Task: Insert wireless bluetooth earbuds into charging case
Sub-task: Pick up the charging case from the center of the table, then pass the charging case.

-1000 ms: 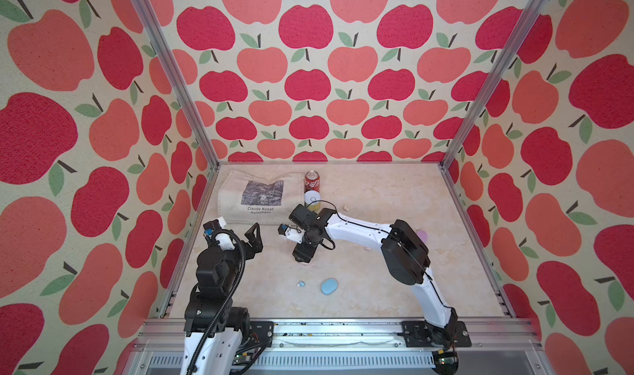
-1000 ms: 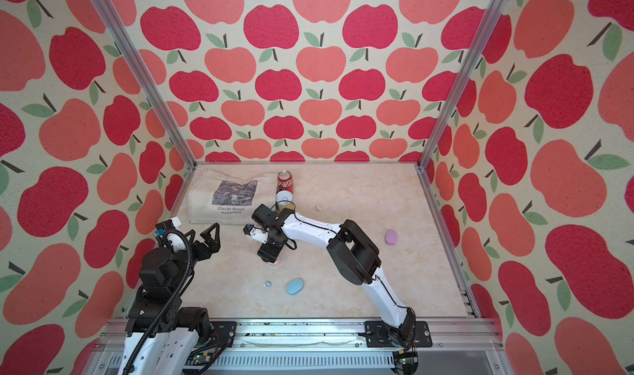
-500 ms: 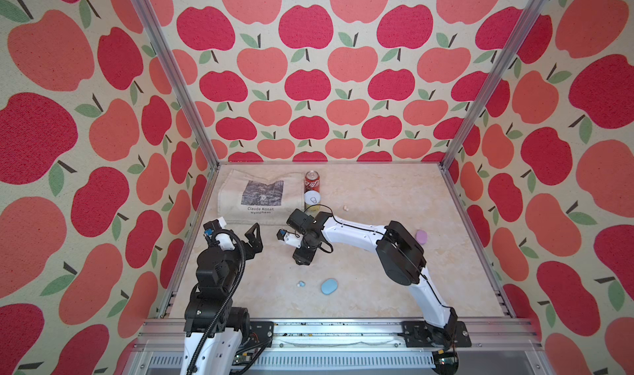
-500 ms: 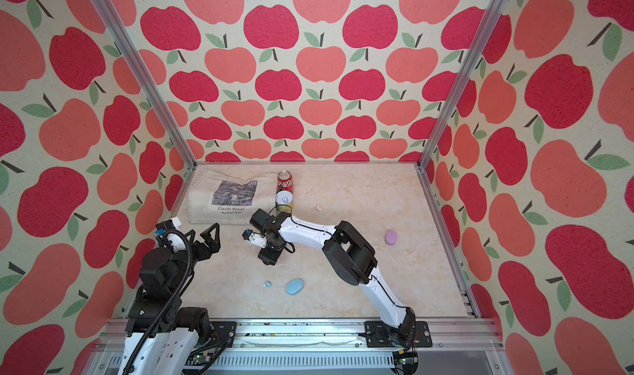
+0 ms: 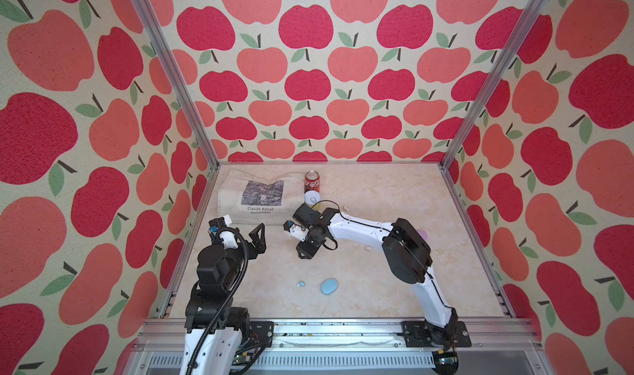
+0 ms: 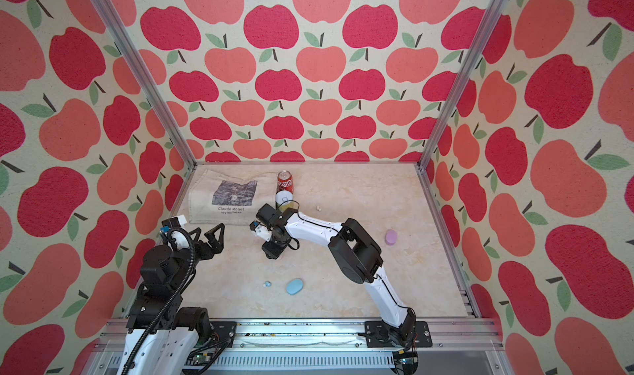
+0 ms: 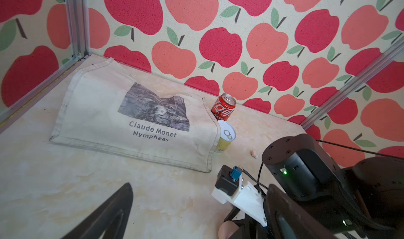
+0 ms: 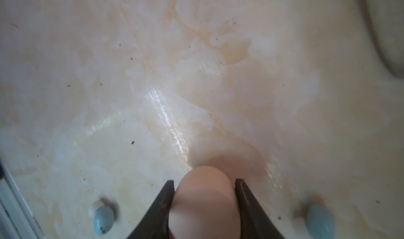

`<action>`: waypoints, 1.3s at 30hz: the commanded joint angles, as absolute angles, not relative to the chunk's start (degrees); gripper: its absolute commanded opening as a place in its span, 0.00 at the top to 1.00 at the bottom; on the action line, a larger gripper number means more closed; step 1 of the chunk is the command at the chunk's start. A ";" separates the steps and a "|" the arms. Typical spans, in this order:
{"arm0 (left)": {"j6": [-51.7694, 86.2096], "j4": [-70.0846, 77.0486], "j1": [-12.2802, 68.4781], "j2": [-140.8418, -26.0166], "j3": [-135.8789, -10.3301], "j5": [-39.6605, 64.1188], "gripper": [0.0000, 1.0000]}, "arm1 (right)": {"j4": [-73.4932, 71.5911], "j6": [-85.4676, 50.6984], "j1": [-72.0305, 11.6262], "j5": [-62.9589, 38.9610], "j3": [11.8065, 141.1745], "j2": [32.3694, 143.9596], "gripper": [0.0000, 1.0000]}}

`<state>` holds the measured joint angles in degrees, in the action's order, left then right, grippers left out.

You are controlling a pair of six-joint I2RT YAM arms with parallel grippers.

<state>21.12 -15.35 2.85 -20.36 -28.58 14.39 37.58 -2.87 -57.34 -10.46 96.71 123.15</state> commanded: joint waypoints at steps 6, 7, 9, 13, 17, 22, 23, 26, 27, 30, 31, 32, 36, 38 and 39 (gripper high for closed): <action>18.91 3.08 9.29 -32.91 -30.87 36.23 0.05 | 14.02 -39.21 -41.55 -20.86 78.86 99.24 0.79; 17.16 4.75 12.15 -34.92 -31.09 34.75 0.04 | 11.46 -43.05 -40.01 -20.99 76.43 96.82 0.80; 13.88 8.39 17.60 -39.76 -31.50 31.46 0.03 | 5.37 -49.45 -37.40 -21.77 71.32 92.79 0.81; 11.45 17.43 26.54 -51.19 -32.51 25.52 0.03 | -3.21 -57.78 -34.62 -22.15 64.71 86.77 0.80; 12.64 28.88 32.32 -61.39 -34.00 22.30 0.03 | -5.90 -60.26 -34.68 -22.47 62.34 83.22 0.79; 12.58 37.80 37.65 -70.96 -37.34 17.34 0.03 | -8.72 -62.16 -34.57 -24.60 59.62 80.19 0.79; 12.48 39.07 38.42 -72.62 -38.13 16.32 0.03 | -8.85 -62.43 -34.63 -24.73 59.06 79.60 0.79; 12.49 42.01 40.51 -76.48 -40.04 13.68 0.04 | -10.33 -63.80 -34.63 -25.28 57.16 77.90 0.79; 12.62 43.19 40.80 -77.34 -40.40 12.91 0.04 | -11.25 -64.26 -34.69 -25.29 56.41 77.49 0.79; 13.59 46.75 41.59 -79.80 -41.18 11.10 0.07 | -13.82 -66.12 -34.59 -25.32 53.98 76.32 0.79; 13.61 47.25 41.99 -80.33 -41.68 10.75 0.08 | -14.43 -66.53 -34.63 -25.32 53.37 75.97 0.79; 13.49 47.45 42.30 -80.84 -42.23 10.11 0.09 | -15.01 -66.96 -34.58 -25.31 52.84 75.64 0.79; 12.35 46.44 43.22 -82.17 -43.89 7.46 0.14 | -16.30 -68.06 -34.58 -25.24 51.69 74.51 0.79; 12.13 45.86 43.46 -82.87 -44.67 6.29 0.17 | -17.18 -68.76 -34.62 -25.15 50.89 73.88 0.79; 12.05 45.79 43.61 -83.18 -44.94 6.18 0.19 | -17.73 -69.22 -34.55 -25.16 50.57 73.67 0.79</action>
